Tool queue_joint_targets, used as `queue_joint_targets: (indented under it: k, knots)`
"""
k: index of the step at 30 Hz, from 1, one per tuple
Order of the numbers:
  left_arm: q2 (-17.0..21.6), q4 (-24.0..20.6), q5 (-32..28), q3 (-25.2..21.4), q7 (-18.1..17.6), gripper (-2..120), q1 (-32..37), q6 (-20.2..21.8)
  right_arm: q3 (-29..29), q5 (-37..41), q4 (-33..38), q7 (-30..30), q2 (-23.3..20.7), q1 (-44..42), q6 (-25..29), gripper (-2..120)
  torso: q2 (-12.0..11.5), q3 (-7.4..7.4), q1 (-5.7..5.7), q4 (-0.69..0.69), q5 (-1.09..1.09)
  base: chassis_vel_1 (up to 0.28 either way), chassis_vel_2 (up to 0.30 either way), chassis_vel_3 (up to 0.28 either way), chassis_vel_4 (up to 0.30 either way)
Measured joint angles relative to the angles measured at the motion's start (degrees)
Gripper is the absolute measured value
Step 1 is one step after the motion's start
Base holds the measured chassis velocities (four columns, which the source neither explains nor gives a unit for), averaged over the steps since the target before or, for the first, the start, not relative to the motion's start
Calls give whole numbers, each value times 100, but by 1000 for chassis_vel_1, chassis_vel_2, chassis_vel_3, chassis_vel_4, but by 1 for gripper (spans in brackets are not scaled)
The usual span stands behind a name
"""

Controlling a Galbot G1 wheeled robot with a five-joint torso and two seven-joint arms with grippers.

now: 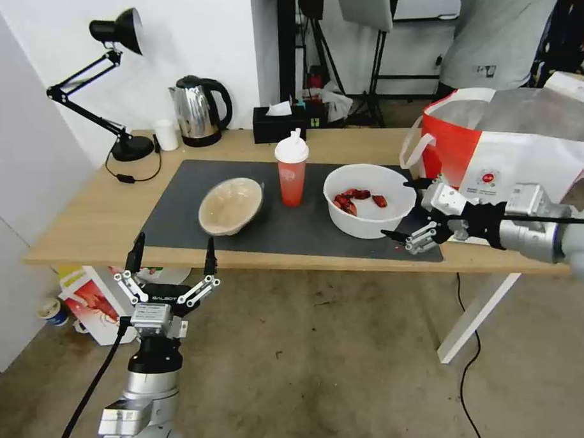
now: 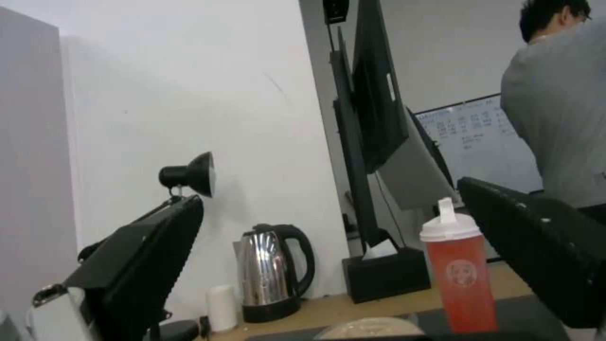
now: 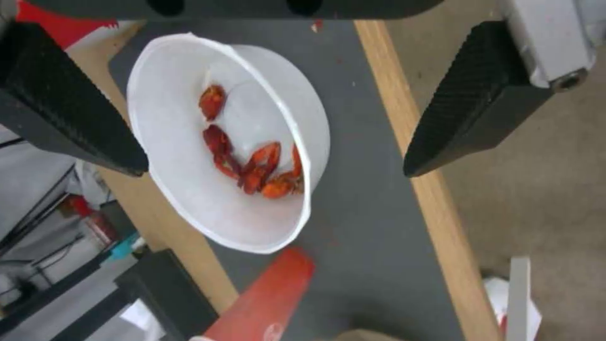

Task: Pick up the trash from the table and place it into the takeout bag.

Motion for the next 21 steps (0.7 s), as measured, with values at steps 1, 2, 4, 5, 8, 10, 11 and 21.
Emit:
queue_joint_targets:
  k: [1, 2, 4, 5, 8, 10, 11, 21]
  knots:
    - [-2, -34, 6, 17, 0, 100, 18, 0, 52, 76, -62, -75, -110, -11, -15, 100, 0, 0, 1, 0, 0, 0, 0, 0, 0]
    - [-9, -71, 19, 37, 0, 100, 38, 0, 115, 154, -130, -156, -246, -27, -27, 100, 0, 0, 0, 0, 0, 0, 0, 0, 0]
    - [-16, -86, 33, 48, 0, 100, 46, 0, 164, 204, -169, -212, -372, -52, -32, 100, 0, 0, 0, 0, 0, 0, 0, 0, 0]
    - [-26, -87, 49, 60, 0, 100, 46, 1, 214, 267, -217, -279, -529, -93, -33, 100, 0, 0, 0, 1, -1, 0, 0, 0, 0]
    - [-39, -83, 81, 91, 0, 100, 45, 1, 283, 325, -309, -373, -720, -160, -33, 100, 0, 0, 0, 1, 0, 0, 0, 0, 0]
    - [-65, -63, 127, 196, -1, 100, 53, -3, 371, 379, -461, -429, -912, -228, -14, 100, 0, 0, 0, 1, 0, 0, 0, 0, 0]
    - [-65, -63, 127, 196, -1, 100, 53, -3, 371, 379, -461, -429, -912, -228, -14, 100, 0, 0, 0, 1, 0, 0, 0, 0, 0]
    - [-89, -60, 300, 422, -1, 100, 78, -12, 1576, 465, -952, -426, -1523, -1395, 131, 100, 0, 0, 0, -2, -2, 0, 0, 0, 0]
